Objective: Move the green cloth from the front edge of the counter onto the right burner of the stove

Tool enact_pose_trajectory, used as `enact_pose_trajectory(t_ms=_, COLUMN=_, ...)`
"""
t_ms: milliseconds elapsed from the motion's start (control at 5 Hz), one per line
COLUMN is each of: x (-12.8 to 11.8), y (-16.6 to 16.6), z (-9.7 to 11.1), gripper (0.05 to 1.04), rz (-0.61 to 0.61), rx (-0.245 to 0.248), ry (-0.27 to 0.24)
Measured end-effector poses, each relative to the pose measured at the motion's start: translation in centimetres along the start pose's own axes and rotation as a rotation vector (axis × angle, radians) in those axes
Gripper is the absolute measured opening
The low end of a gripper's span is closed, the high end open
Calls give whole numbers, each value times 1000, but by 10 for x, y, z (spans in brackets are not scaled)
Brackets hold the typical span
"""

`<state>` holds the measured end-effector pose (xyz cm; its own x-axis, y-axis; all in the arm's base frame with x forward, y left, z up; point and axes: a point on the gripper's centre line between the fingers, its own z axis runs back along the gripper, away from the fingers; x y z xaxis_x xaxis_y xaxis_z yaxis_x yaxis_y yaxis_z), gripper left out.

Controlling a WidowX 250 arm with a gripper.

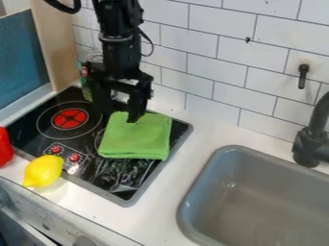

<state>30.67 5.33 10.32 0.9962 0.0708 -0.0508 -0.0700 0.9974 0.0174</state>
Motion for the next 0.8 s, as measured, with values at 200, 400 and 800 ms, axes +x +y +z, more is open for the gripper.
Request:
enact_pose_trajectory(t_ms=200, x=-17, y=9, z=10, gripper=999, rz=-38, rx=54, ry=75)
enact_pose_trajectory(t_ms=400, x=-18, y=10, z=13, gripper=999, rz=-44, rx=57, ry=69)
enact_pose_trajectory(t_ms=800, x=-18, y=10, z=13, gripper=999, rz=-46, rx=59, ry=69)
